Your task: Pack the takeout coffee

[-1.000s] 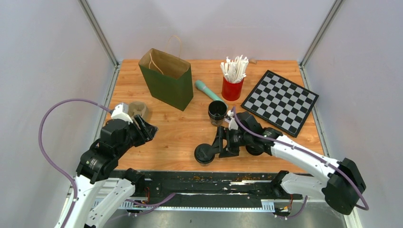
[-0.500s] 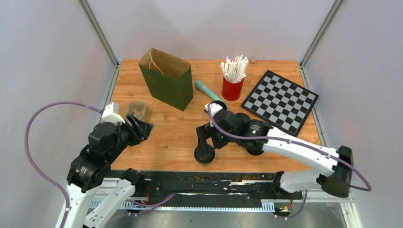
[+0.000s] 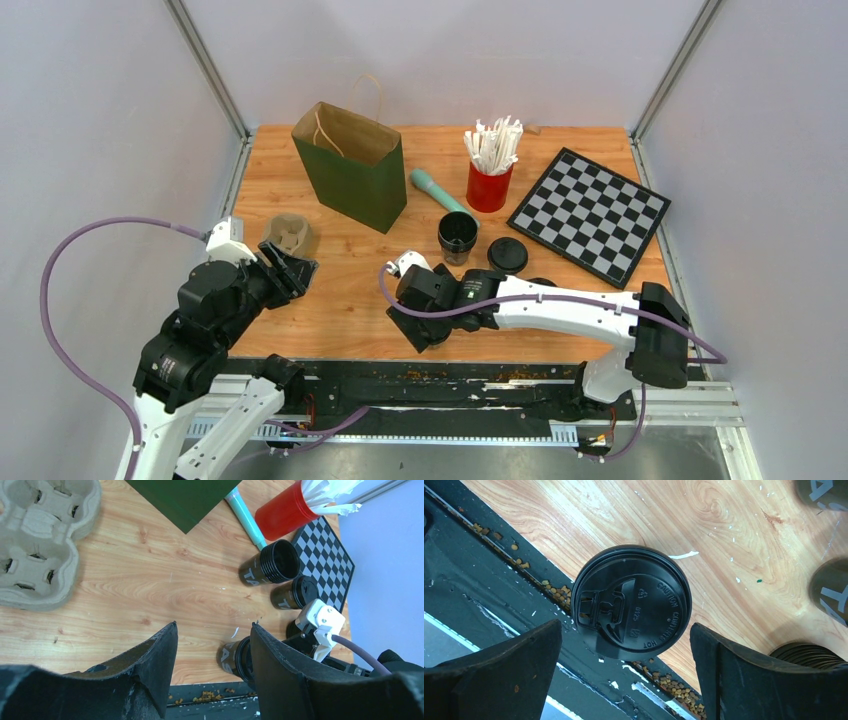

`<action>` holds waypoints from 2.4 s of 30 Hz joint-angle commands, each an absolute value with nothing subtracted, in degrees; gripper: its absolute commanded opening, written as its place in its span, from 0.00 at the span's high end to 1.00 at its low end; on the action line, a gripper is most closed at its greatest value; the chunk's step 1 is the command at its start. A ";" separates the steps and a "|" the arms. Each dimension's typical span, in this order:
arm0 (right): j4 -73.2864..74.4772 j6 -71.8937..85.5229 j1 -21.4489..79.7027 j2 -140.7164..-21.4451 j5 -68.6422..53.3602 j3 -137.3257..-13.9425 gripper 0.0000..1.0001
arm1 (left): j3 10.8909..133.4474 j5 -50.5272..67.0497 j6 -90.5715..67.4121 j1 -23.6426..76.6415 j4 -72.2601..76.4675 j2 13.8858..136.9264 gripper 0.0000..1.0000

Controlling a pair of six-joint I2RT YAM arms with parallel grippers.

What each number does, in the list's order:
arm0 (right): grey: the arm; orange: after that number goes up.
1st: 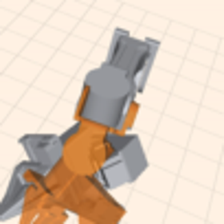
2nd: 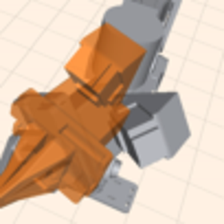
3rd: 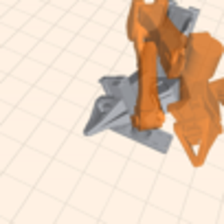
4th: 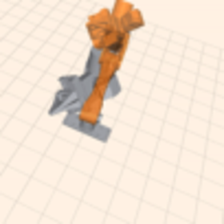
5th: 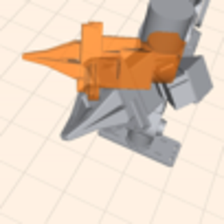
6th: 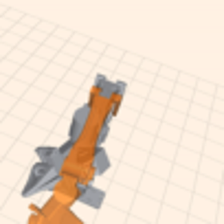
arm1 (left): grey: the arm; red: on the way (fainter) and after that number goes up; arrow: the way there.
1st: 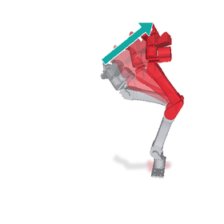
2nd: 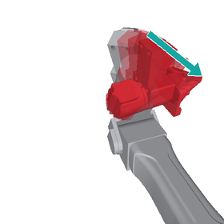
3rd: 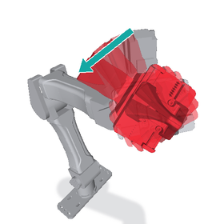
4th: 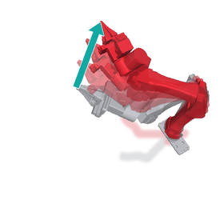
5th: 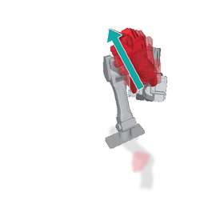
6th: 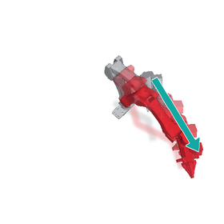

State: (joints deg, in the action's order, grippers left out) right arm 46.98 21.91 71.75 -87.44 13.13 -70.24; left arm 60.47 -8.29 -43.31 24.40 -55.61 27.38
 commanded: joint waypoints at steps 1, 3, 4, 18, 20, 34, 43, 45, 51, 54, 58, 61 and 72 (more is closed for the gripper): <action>46.28 20.66 71.87 -87.62 15.71 -72.26 0.00 | 60.66 -9.08 -42.31 24.43 -55.05 27.14 0.37; 45.70 20.61 71.82 -87.83 15.58 -71.92 0.01 | 60.64 -9.01 -42.35 24.43 -54.97 27.24 0.37; 45.51 20.57 71.83 -88.00 15.38 -71.82 0.01 | 60.57 -9.05 -42.34 24.43 -54.89 27.25 0.37; 43.86 20.06 71.73 -88.12 14.15 -69.77 0.11 | 59.49 -8.78 -42.28 24.43 -54.51 27.60 0.37; 44.07 20.09 71.65 -87.98 14.15 -69.49 0.13 | 59.50 -8.79 -42.28 24.43 -54.54 27.64 0.37; 45.69 20.55 71.05 -86.75 15.77 -68.34 0.16 | 59.28 -8.98 -42.06 24.43 -54.48 27.64 0.37; 47.91 20.30 64.61 -80.35 16.20 -62.74 0.16 | 58.74 -9.26 -41.57 24.43 -55.13 29.36 0.37; 48.36 19.94 62.04 -78.46 15.79 -60.99 0.16 | 58.63 -8.97 -41.64 24.43 -54.89 29.76 0.37; 48.74 17.37 54.99 -73.19 14.28 -58.19 0.17 | 58.14 -8.65 -41.87 24.43 -53.93 30.06 0.37; 48.34 16.06 54.32 -71.67 13.67 -58.45 0.17 | 57.89 -8.69 -41.99 24.43 -53.82 30.21 0.37; 48.68 15.86 54.32 -70.49 11.73 -60.38 0.17 | 57.41 -8.32 -42.11 24.43 -53.38 30.46 0.37; 46.49 15.94 54.37 -69.17 8.62 -61.01 0.14 | 57.46 -8.28 -42.10 24.43 -53.32 30.66 0.37; 40.04 14.20 58.39 -75.68 7.71 -65.80 0.02 | 57.56 -8.17 -42.45 24.43 -53.52 30.26 0.37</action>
